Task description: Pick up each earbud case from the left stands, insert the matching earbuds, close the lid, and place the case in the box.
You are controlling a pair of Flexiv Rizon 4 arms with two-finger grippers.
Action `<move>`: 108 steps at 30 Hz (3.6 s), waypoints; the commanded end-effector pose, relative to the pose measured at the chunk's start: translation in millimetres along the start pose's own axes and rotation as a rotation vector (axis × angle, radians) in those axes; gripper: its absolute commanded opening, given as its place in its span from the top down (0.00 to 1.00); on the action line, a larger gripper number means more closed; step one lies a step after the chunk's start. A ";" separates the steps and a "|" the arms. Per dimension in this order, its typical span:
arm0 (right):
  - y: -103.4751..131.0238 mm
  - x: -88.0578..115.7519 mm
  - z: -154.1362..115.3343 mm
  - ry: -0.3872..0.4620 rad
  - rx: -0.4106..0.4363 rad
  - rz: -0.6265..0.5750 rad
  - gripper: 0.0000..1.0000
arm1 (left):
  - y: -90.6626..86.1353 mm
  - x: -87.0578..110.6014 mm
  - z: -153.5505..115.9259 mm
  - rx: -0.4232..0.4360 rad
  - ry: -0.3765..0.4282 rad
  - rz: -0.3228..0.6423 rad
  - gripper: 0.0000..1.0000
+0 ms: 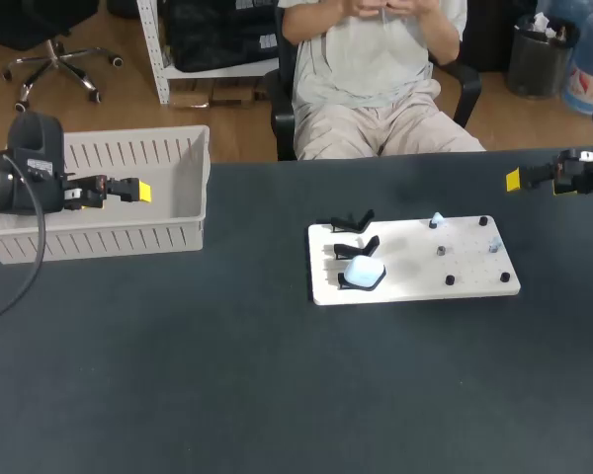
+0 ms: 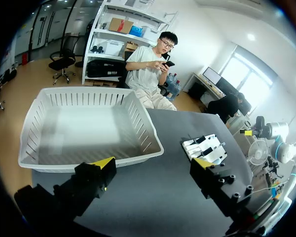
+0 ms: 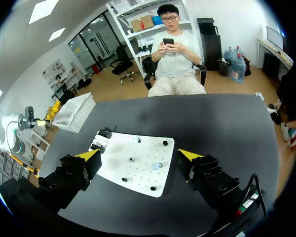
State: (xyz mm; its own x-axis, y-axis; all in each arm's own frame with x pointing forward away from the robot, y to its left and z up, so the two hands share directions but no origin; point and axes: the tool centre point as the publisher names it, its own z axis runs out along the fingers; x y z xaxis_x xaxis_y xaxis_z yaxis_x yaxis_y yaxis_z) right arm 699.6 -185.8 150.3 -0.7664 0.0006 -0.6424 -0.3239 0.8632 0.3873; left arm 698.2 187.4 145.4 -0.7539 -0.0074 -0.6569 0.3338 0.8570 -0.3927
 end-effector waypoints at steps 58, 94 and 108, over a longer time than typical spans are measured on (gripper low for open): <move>-0.6 -0.3 0.3 0.001 -0.001 -0.001 0.00 | -179.5 36.3 99.8 0.693 -0.027 1.027 0.00; -0.6 -0.3 0.3 0.001 -0.001 -0.001 0.00 | -195.4 91.9 185.6 0.789 0.041 1.024 0.29; -0.6 -0.3 0.3 0.001 -0.001 -0.001 0.00 | -205.7 100.1 194.6 0.833 0.106 1.000 0.38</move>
State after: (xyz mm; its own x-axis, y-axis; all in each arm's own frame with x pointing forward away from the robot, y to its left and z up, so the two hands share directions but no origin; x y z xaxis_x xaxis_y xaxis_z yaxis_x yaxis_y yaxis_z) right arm 699.6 -185.8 150.3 -0.7664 0.0006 -0.6423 -0.3238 0.8633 0.3872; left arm 659.9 -85.7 36.7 -0.0025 0.5107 -0.8598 0.9935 -0.0965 -0.0602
